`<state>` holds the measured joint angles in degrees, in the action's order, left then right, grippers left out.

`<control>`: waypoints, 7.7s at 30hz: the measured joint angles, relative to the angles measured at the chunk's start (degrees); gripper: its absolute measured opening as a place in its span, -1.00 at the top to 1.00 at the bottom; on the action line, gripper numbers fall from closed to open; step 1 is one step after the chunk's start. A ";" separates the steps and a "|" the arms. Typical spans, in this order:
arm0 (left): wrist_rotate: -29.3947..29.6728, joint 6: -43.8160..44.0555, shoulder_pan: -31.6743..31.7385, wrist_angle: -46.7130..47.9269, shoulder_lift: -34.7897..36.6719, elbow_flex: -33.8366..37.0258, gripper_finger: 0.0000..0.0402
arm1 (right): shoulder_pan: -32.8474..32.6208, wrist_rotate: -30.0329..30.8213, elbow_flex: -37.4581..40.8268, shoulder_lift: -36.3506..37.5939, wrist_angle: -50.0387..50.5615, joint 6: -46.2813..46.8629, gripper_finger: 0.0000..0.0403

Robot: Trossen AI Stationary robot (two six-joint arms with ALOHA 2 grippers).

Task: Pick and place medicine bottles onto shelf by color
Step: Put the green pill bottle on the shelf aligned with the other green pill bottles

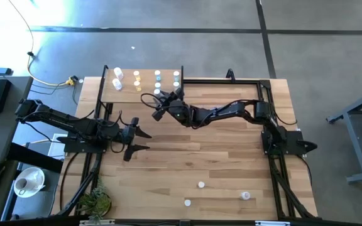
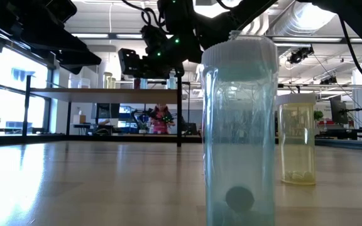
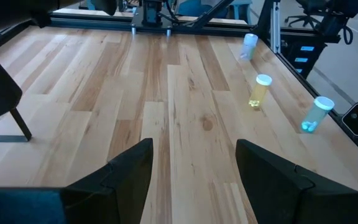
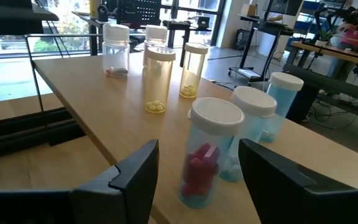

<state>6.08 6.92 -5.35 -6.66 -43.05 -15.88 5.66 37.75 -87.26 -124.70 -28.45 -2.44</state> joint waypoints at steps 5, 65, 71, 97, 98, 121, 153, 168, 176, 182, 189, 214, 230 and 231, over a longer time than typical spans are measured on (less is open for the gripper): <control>0.01 0.00 0.01 0.00 0.00 0.00 -0.10 | -0.41 2.24 0.00 0.00 -0.02 -0.28 -0.06; 0.10 -0.01 0.02 -0.94 0.00 -0.02 -0.10 | -13.43 29.60 -0.07 34.28 68.90 12.57 -0.06; 0.48 -0.02 0.08 -1.26 0.00 -0.02 -0.10 | -15.73 27.98 -0.07 40.36 83.42 24.94 -0.06; 0.68 -0.02 0.08 -4.37 -0.02 -0.02 -0.10 | -33.19 20.18 0.00 36.31 118.46 69.95 -0.06; 0.69 -0.02 0.08 -4.37 0.00 -0.02 -0.10 | -33.43 20.16 0.00 35.86 118.46 70.42 -0.06; 0.73 -1.56 0.08 -4.39 -0.02 -0.02 -0.10 | -34.46 19.02 0.00 28.70 118.46 72.44 -0.06; -0.19 -2.21 0.05 -7.61 0.00 -0.02 -0.10 | -32.05 18.66 38.58 50.98 93.78 80.90 -0.06; -1.52 6.48 0.02 -9.36 0.00 -0.02 -0.10 | -32.07 22.41 44.61 51.21 74.05 71.35 -0.06; -0.50 6.45 -2.10 -10.40 -0.01 -0.02 -0.10 | -32.07 18.40 44.63 51.21 62.90 60.51 -0.06; -0.28 6.45 -3.98 -10.40 0.00 -0.02 -0.10 | -32.07 10.53 44.63 51.21 52.84 50.94 -0.06; -0.30 6.43 -5.72 -10.40 -0.02 -0.03 -0.10 | -32.07 2.38 44.63 51.21 41.76 40.68 -0.06; 1.36 0.37 -8.61 8.43 -0.02 -10.26 -0.10 | -32.07 -9.42 44.63 51.19 15.33 25.86 -0.06; 12.03 1.90 -14.98 28.72 0.00 -17.92 -0.10 | -31.94 -9.45 44.61 51.17 10.36 21.30 -0.06; 12.55 1.90 -15.11 28.74 0.00 -17.92 -0.10 | -31.94 -9.45 44.60 51.17 10.04 20.53 -0.06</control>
<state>18.62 8.82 -20.47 22.08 -43.05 -33.80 -26.28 28.30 -42.66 -73.54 -18.40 18.09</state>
